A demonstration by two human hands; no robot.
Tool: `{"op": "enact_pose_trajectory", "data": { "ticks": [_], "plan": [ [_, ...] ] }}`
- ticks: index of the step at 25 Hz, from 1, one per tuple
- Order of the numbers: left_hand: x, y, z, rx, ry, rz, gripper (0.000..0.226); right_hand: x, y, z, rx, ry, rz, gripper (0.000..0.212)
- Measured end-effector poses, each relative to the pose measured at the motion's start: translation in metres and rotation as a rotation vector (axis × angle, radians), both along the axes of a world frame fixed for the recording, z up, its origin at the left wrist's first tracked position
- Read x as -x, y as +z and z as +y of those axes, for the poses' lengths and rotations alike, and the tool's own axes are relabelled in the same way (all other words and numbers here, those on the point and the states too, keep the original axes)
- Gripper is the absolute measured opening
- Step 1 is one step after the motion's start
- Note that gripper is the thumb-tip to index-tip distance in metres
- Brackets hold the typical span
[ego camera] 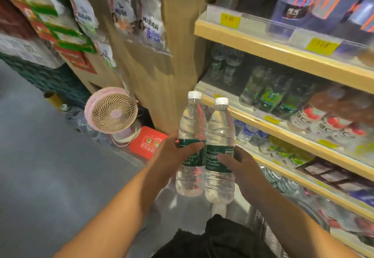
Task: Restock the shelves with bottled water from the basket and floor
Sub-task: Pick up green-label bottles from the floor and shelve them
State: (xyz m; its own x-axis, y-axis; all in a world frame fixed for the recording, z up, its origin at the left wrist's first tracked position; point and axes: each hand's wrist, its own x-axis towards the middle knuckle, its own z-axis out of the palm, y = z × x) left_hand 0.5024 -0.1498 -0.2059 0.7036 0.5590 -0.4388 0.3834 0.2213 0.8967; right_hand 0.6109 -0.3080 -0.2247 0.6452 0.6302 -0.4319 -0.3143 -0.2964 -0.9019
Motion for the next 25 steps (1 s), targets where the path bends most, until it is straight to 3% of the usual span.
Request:
{"op": "enact_pose_trajectory", "data": {
  "ticks": [3, 6, 10, 12, 19, 25],
  "plan": [
    [-0.048, 0.000, -0.001, 0.017, 0.033, -0.012, 0.022, -0.056, -0.003, 0.007, 0.038, 0.065, -0.034, 0.021],
    [-0.088, -0.002, 0.005, -0.093, 0.052, -0.014, 0.029, -0.101, -0.003, 0.020, 0.092, 0.115, -0.149, 0.036],
    [-0.118, -0.009, 0.024, -0.172, 0.086, 0.014, 0.045, -0.141, -0.002, 0.049, 0.148, 0.072, -0.309, 0.015],
    [-0.130, -0.009, 0.036, -0.160, 0.108, 0.015, 0.046, -0.151, 0.000, 0.067, 0.197, 0.092, -0.398, 0.018],
    [-0.159, -0.028, 0.087, -0.125, 0.078, 0.043, 0.037, -0.164, -0.016, 0.117, 0.253, -0.052, -0.361, 0.037],
    [-0.179, -0.027, 0.121, -0.216, -0.088, 0.041, 0.053, -0.172, -0.026, 0.145, 0.354, -0.240, -0.476, 0.047]
  ]
}}
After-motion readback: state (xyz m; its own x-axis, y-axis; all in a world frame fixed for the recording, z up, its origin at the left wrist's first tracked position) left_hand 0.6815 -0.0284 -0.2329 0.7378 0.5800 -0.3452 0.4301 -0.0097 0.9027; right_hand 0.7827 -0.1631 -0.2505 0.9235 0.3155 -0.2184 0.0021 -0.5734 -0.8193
